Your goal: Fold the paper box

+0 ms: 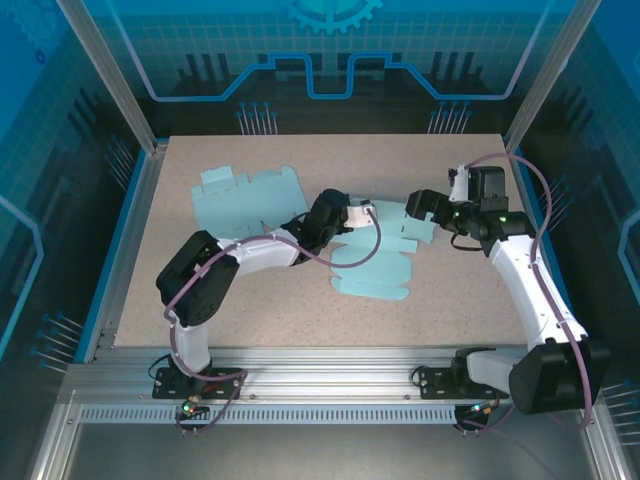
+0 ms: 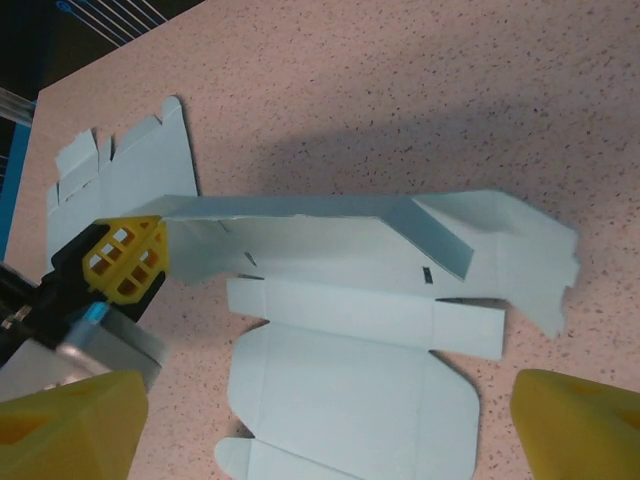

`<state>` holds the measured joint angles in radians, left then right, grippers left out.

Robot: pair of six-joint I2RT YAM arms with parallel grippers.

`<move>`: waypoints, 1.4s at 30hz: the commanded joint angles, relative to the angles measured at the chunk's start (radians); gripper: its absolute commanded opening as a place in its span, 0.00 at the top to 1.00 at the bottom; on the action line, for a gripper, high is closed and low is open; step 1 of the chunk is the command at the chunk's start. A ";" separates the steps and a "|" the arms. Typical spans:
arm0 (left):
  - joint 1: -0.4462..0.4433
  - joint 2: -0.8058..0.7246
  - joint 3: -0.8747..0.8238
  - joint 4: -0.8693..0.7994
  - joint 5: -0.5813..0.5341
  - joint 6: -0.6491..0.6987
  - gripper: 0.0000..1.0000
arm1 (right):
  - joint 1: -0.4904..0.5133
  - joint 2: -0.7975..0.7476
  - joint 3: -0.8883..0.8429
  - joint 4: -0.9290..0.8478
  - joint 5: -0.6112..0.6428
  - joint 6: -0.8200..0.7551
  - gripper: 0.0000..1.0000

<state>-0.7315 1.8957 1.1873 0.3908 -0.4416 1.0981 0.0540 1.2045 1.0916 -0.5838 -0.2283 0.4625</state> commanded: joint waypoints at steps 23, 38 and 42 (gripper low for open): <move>-0.078 0.076 -0.094 0.506 -0.160 0.197 1.00 | -0.046 0.285 0.025 0.206 -0.151 0.160 0.17; -0.095 0.044 -0.123 0.472 -0.206 0.107 1.00 | 0.004 0.388 0.054 0.335 -0.256 0.213 0.36; -0.114 0.023 -0.148 0.482 -0.275 0.062 1.00 | 0.017 0.386 0.063 0.350 -0.275 0.208 0.56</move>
<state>-0.8177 1.9694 1.0580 0.8505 -0.6670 1.2282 0.0498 1.5913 1.1183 -0.2829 -0.4477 0.6708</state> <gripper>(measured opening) 0.058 0.456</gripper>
